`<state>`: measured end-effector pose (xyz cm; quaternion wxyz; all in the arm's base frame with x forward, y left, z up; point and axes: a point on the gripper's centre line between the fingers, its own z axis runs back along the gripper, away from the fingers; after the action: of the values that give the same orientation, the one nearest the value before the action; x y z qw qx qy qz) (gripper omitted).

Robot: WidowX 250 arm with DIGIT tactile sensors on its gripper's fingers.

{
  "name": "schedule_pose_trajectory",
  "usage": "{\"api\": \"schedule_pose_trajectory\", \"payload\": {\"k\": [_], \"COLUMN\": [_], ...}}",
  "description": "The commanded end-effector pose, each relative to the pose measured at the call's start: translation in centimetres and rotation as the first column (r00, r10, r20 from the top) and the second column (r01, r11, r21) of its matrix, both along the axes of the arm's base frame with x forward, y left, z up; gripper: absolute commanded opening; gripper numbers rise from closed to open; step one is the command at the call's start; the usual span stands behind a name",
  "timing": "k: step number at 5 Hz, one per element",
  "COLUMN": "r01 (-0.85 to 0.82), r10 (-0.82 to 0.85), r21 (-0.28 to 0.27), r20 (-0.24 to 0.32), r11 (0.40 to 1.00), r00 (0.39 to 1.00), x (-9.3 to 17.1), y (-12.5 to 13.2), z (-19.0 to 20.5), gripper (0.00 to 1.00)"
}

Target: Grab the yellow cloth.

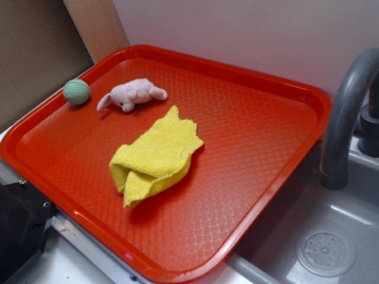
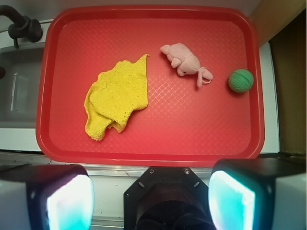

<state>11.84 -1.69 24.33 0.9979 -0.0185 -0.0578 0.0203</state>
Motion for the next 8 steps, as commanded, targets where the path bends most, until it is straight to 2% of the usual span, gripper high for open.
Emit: {"api": "schedule_pose_trajectory", "payload": {"k": [1, 2, 3, 4, 5, 6, 7, 8], "r01": [0.0, -0.25, -0.481, -0.538, -0.476, -0.405, -0.425, -0.426], "r10": [0.0, 0.244, 0.476, 0.533, 0.468, 0.4, 0.421, 0.423], "r21": [0.0, -0.014, -0.023, -0.074, -0.104, -0.037, -0.007, -0.018], "r20": [0.0, -0.158, -0.107, -0.075, -0.093, -0.094, -0.112, -0.082], "r11": [1.0, 0.968, 0.877, 0.84, 0.873, 0.914, 0.905, 0.905], "r00": [1.0, 0.957, 0.873, 0.843, 0.879, 0.912, 0.9, 0.902], "x": [0.0, 5.0, 8.0, 8.5, 7.1, 7.0, 6.6, 6.6], "y": [0.0, -1.0, -3.7, -5.5, -5.7, -5.1, -4.5, -3.9], "z": [0.0, -5.0, -9.7, -14.5, -19.5, -22.8, -23.5, -22.1], "gripper": [1.0, 1.0, 1.0, 1.0, 1.0, 1.0, 0.0, 0.0]}}
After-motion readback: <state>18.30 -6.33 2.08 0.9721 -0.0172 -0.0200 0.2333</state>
